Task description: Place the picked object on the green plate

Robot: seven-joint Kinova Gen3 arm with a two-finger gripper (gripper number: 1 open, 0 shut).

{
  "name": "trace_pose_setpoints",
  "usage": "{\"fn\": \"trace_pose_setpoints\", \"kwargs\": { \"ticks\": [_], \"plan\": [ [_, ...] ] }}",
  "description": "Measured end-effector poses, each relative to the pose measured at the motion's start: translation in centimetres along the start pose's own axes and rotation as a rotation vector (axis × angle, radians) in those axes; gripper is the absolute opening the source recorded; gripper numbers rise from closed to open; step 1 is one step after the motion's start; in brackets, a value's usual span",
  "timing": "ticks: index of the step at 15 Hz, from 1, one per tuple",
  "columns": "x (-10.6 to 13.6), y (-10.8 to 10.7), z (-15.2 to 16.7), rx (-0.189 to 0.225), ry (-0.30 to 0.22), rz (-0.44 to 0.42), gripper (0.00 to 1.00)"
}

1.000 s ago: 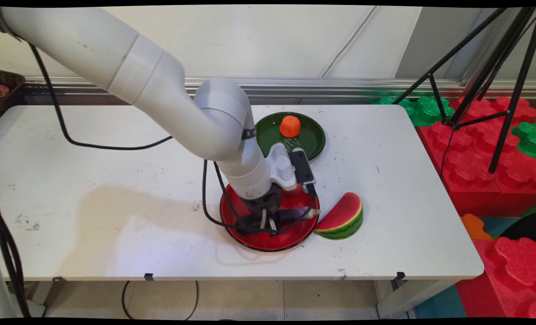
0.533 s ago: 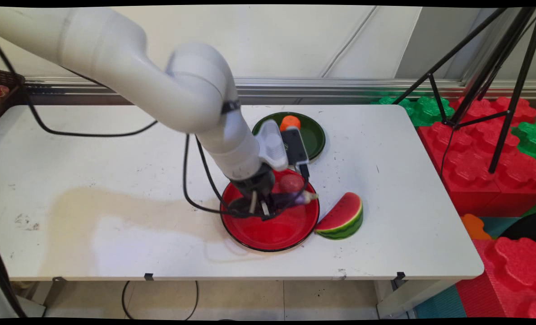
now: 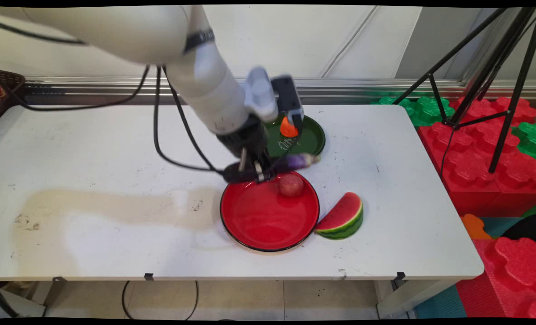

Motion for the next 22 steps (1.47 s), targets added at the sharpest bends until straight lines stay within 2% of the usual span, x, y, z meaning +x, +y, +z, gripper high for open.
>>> {"fn": "trace_pose_setpoints", "kwargs": {
  "ticks": [4, 7, 13, 16, 19, 22],
  "plan": [
    [1.4, -2.5, -2.2, 0.043, 0.032, 0.012, 0.00],
    [2.7, -4.3, -2.7, 0.077, 0.042, 0.032, 0.00],
    [5.5, -8.8, -0.5, 0.135, 0.032, 0.098, 0.00],
    [6.2, -10.9, 2.0, 0.137, 0.013, 0.138, 0.00],
    [6.4, -12.8, 5.4, 0.115, -0.019, 0.182, 0.00],
    [6.3, -13.8, 7.8, 0.090, -0.041, 0.206, 0.00]
  ]
}}
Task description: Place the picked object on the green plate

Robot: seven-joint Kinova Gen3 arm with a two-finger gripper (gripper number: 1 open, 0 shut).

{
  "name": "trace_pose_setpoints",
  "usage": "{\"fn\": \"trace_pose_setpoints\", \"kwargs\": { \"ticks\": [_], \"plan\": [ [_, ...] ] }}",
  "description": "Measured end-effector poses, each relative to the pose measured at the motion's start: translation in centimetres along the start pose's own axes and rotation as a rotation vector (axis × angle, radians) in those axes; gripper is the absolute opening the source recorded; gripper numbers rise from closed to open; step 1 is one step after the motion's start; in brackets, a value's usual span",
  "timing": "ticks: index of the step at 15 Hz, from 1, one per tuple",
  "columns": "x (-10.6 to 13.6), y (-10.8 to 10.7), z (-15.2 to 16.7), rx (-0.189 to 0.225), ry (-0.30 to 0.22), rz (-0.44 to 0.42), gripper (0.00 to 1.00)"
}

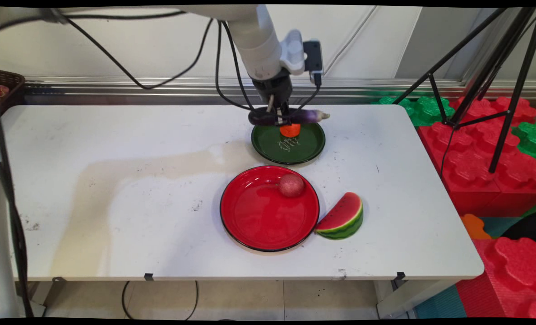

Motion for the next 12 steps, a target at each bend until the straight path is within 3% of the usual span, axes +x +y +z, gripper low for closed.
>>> {"fn": "trace_pose_setpoints", "kwargs": {
  "ticks": [6, 12],
  "plan": [
    [-0.6, -1.0, 5.4, -0.066, -0.025, 0.043, 0.00],
    [-1.0, -1.1, 8.1, -0.107, -0.030, 0.062, 0.00]
  ]
}}
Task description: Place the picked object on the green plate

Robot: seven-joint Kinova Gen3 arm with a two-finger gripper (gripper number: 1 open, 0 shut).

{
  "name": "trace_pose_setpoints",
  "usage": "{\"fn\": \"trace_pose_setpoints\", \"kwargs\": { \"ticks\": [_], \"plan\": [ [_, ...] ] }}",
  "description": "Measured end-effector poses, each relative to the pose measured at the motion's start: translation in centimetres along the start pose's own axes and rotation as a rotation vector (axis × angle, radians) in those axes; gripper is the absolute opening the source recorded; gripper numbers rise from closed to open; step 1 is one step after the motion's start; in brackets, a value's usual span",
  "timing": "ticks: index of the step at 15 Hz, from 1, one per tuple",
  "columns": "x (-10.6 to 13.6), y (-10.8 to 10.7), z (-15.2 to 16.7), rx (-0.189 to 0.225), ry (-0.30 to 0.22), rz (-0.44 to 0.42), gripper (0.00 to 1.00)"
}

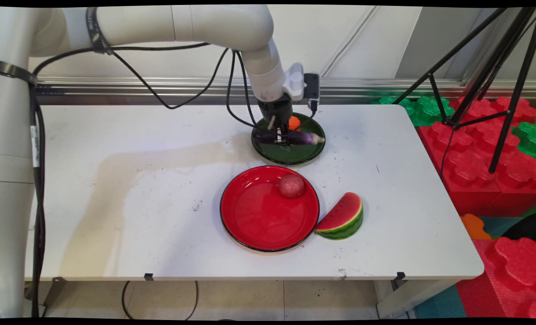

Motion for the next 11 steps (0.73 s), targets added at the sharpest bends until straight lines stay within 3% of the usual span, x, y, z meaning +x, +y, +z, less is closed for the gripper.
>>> {"fn": "trace_pose_setpoints", "kwargs": {
  "ticks": [5, 6, 11],
  "plan": [
    [0.2, -0.2, 1.3, -0.016, 0.006, 0.009, 0.00],
    [0.2, -0.2, 1.5, -0.019, 0.007, 0.011, 1.00],
    [0.4, -0.4, 2.2, -0.025, 0.018, 0.019, 1.00]
  ]
}}
